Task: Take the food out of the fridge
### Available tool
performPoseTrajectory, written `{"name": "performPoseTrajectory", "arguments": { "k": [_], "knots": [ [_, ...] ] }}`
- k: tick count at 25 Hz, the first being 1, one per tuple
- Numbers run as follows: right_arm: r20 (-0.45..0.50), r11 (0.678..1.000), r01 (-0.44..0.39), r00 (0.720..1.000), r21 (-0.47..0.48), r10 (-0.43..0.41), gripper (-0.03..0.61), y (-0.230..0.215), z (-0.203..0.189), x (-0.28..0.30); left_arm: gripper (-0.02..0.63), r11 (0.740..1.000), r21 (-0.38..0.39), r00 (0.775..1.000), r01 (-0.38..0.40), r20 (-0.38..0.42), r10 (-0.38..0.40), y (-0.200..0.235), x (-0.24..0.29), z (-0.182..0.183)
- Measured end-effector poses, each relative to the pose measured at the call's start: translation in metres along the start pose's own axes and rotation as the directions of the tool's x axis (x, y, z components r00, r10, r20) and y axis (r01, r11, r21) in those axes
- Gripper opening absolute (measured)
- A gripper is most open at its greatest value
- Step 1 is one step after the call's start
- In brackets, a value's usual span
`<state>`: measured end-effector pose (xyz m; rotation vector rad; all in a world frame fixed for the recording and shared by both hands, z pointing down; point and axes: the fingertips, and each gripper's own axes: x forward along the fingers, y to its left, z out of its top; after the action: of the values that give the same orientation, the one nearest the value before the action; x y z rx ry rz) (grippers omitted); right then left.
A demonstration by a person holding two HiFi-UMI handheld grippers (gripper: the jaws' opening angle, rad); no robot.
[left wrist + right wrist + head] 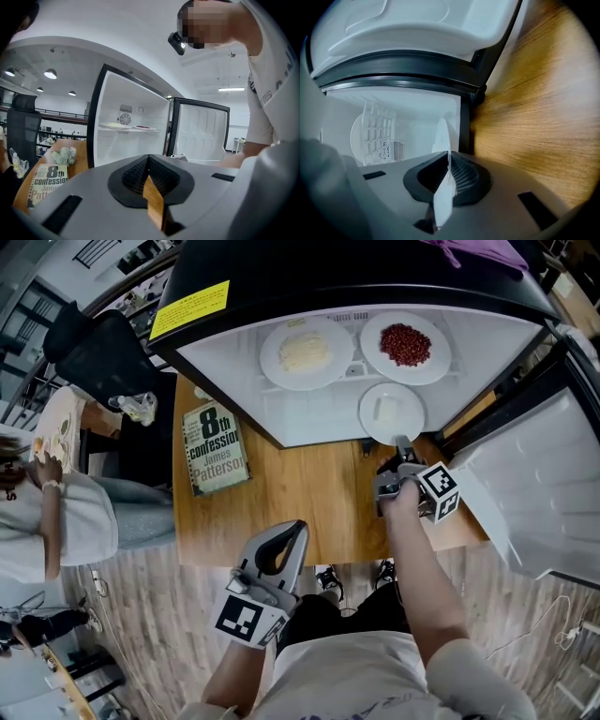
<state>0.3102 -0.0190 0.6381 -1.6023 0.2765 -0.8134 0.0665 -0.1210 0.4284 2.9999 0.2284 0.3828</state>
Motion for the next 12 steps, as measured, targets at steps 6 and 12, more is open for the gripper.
{"name": "performPoseTrajectory", "arguments": {
  "k": [6,12],
  "knots": [
    [0.013,0.998,-0.061,0.998,0.008,0.061,0.031,0.01,0.002,-0.008,0.008,1.0,0.004,1.0,0.009,0.004,-0.009,-0.003,0.001,0.002],
    [-0.018,0.993,-0.119,0.993,0.002,0.119,0.031,0.022,0.002,-0.031,0.008,0.999,0.01,0.999,0.036,0.011,-0.036,-0.008,0.002,0.005]
  ]
}}
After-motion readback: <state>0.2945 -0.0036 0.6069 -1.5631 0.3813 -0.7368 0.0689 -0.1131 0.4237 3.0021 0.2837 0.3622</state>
